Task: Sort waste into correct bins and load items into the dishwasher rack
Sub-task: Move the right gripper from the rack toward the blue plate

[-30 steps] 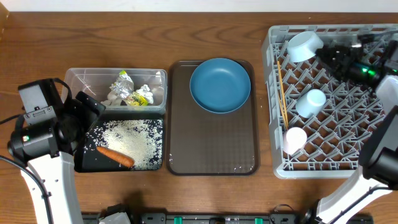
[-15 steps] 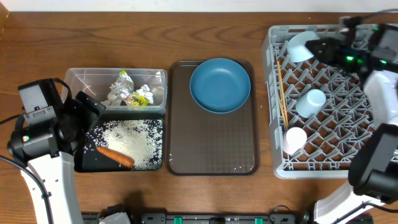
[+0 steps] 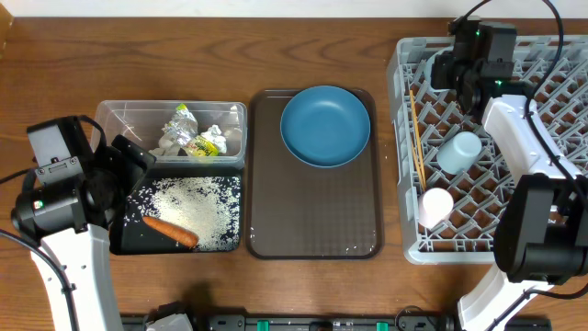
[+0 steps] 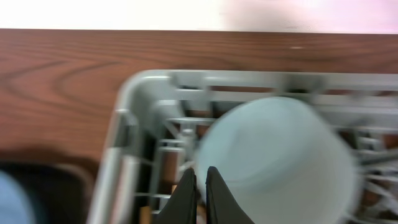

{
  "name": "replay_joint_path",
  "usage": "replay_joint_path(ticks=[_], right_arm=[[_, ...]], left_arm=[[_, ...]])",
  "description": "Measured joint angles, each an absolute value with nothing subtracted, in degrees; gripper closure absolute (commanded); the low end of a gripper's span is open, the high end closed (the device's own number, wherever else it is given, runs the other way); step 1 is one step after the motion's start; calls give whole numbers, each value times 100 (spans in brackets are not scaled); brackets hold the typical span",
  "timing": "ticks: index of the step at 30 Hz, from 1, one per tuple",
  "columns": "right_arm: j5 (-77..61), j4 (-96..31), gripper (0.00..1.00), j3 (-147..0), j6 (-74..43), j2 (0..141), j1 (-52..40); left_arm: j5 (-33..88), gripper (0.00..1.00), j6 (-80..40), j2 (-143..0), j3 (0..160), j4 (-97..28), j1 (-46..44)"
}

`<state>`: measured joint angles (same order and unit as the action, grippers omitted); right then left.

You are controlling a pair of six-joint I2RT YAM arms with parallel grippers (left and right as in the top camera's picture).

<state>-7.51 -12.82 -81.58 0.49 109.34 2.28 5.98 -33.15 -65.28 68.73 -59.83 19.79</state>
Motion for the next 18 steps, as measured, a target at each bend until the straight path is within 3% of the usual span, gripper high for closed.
replay_joint_path(ticks=[18], right_arm=[[580,-1629,87,-8158,95,11124,414]], left_arm=[[598,3,-3315,-6528,6873,-5983,1979]])
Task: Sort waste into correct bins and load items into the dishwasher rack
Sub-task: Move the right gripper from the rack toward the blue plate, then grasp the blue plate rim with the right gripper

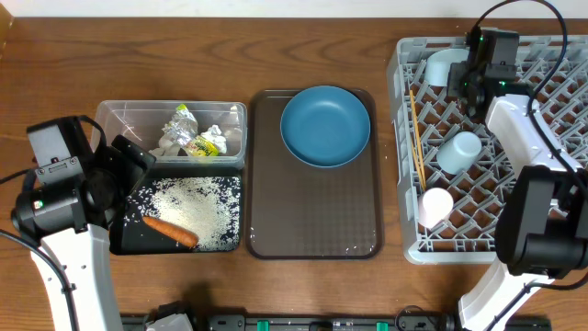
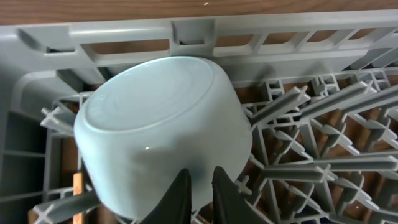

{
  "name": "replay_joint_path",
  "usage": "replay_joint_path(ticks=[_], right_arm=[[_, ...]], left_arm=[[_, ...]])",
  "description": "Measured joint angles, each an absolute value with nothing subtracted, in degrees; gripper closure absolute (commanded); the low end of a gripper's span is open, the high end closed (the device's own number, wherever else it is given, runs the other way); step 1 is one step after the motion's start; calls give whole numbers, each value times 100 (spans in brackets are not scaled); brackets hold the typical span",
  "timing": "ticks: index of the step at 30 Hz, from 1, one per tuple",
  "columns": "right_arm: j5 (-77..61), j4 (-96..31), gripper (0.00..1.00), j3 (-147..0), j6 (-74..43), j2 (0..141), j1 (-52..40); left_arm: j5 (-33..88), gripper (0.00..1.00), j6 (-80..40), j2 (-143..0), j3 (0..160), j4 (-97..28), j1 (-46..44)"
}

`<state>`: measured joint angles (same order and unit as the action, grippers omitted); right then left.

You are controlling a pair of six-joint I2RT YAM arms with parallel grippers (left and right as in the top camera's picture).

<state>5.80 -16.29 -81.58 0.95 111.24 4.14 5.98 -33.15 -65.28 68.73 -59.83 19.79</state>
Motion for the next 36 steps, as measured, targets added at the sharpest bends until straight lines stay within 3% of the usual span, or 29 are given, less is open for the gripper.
replay_joint_path(ticks=[6,11,21,28,36], right_arm=[[71,-1793,76,-8152,110,10495,375],[-1031,-2241,73,-8154,126,9616,185],[-2224,-3590,47,-8156,-108,9286,-1216],[-1498,-3634,40,-8027,-113,9290,-2729],[-19,-2882,40,-7572,-316,9605,-3802]], left_arm=[[598,3,-3315,-6528,6873,-5983,1979],[600,3,-3315,-6528,6873,-5981,1979],[598,3,-3315,-6528,6873,-5981,1979],[598,3,-3315,-6528,6873,-5981,1979],[598,2,-3312,-6528,6873,-5983,1979]])
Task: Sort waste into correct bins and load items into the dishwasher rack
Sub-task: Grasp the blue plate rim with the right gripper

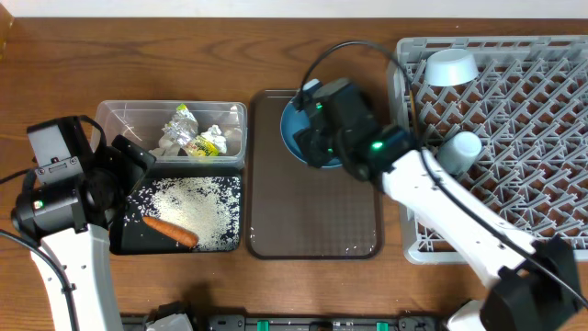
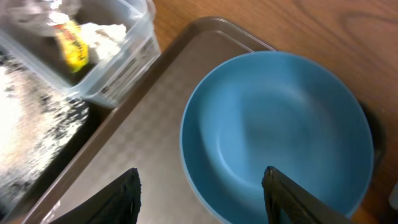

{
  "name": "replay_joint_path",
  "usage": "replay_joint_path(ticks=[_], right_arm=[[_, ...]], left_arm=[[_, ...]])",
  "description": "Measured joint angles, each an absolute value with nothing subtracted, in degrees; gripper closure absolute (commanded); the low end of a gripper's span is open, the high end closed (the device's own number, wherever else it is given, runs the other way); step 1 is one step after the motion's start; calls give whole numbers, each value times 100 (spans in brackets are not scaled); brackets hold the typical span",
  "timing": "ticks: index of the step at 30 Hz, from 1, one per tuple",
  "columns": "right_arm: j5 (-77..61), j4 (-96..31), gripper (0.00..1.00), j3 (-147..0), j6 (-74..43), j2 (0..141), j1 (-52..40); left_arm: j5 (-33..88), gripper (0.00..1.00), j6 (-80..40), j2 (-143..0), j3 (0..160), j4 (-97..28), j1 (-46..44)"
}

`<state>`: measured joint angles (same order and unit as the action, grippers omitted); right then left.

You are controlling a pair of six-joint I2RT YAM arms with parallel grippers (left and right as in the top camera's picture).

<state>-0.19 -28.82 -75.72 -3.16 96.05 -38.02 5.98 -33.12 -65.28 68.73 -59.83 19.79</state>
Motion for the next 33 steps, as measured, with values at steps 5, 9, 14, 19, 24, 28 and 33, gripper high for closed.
replay_joint_path(ticks=[5,9,14,19,24,28,33], right_arm=[[338,-2508,40,-7535,-447,10145,-4034],[451,-2202,42,-7526,-545,10593,-4145],[473,-1935,43,-7520,-657,11102,-4211],[482,-1903,43,-7516,-716,11351,-4213],[495,-1890,44,-7516,-725,11493,-4213],[497,-1874,51,-7516,-727,11533,-4213],[502,-1879,63,-7513,-766,11592,-4213]], left_arm=[[598,3,-3315,-6528,6873,-5983,1979],[600,2,-3315,-6528,6873,-5983,1979],[598,3,-3315,-6528,6873,-5983,1979],[598,3,-3315,-6528,6873,-5983,1979],[598,3,-3315,-6528,6873,-5983,1979],[598,3,-3315,-6528,6873,-5983,1979],[598,3,-3315,-6528,6873,-5983,1979]])
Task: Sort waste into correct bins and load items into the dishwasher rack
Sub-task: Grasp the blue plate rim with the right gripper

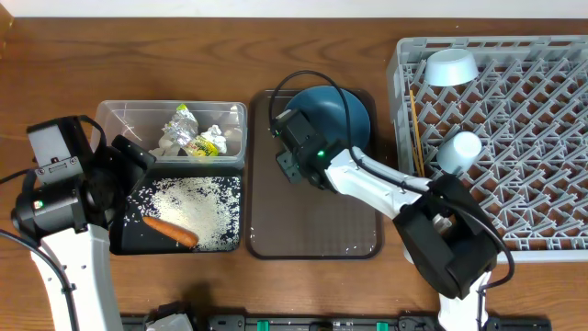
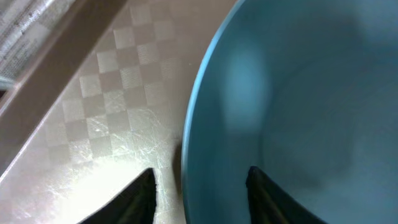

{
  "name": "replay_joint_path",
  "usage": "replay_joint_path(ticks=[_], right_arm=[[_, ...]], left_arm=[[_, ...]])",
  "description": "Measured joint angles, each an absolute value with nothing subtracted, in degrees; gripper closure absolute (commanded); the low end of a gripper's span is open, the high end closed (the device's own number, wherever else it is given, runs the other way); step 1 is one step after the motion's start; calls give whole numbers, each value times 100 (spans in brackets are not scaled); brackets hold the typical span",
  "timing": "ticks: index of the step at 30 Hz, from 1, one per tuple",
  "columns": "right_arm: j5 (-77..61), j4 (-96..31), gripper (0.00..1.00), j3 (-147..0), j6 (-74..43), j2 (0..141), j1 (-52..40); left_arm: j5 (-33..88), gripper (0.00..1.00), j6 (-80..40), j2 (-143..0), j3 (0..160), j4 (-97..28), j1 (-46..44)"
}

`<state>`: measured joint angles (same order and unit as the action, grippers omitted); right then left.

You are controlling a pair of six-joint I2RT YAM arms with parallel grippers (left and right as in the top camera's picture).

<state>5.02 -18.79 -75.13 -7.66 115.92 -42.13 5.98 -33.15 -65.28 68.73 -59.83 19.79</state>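
A blue bowl (image 1: 349, 110) sits at the back of the brown tray (image 1: 312, 221). My right gripper (image 1: 296, 138) is down at the bowl's left rim and open. In the right wrist view the rim of the blue bowl (image 2: 298, 112) runs between the fingers of the right gripper (image 2: 198, 186), one finger over the tray (image 2: 93, 124) and one inside the bowl. The grey dishwasher rack (image 1: 514, 184) holds an overturned pale bowl (image 1: 450, 66), a pale cup (image 1: 459, 147) and chopsticks (image 1: 415, 129). My left gripper (image 1: 133, 154) rests beside the bins; its jaws are unclear.
A clear bin (image 1: 115, 115) at the left holds wrappers and crumpled waste. In front of it a black bin (image 1: 124, 244) holds rice and a carrot (image 1: 170, 232). My right arm stretches from the rack's front left corner across the tray.
My right gripper was open a little above the blue bowl. Now it is lower, at the bowl's left rim, with the rim between its fingers. The left arm has not moved.
My right gripper was nearly shut at the pale bowl over the rack's back left corner. Then the bowl lay overturned in that corner with the fingers slightly apart. Later the gripper was open above the blue bowl on the tray, and now it straddles that bowl's rim.
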Motion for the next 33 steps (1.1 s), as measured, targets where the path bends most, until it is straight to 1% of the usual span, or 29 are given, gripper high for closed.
replay_joint_path(ticks=[4,10,13,15,16,18,28,33], right_arm=[[499,-1874,66,-7513,-788,11592,-4213],[502,-1813,77,-7513,-810,11592,-4213],[499,-1813,81,-7513,-810,11592,-4213],[499,-1815,87,-7513,-792,11592,-4213],[497,-1817,92,-7513,-788,11592,-4213],[495,-1809,98,-7516,-742,11592,-4213],[672,-1820,99,-7516,-718,11526,-4213],[279,-1841,99,-7513,-722,11181,-4209]], left_arm=[[598,3,-3315,-6528,6873,-5983,1979],[598,3,-3315,-6528,6873,-5983,1979],[598,3,-3312,-6528,6873,-5983,1979],[598,3,-3315,-6528,6873,-5983,1979],[598,3,-3315,-6528,6873,-5983,1979],[598,3,-3315,-6528,6875,-5983,1979],[598,3,-3315,-6528,6873,-5983,1979],[598,3,-3315,-6528,6873,-5983,1979]])
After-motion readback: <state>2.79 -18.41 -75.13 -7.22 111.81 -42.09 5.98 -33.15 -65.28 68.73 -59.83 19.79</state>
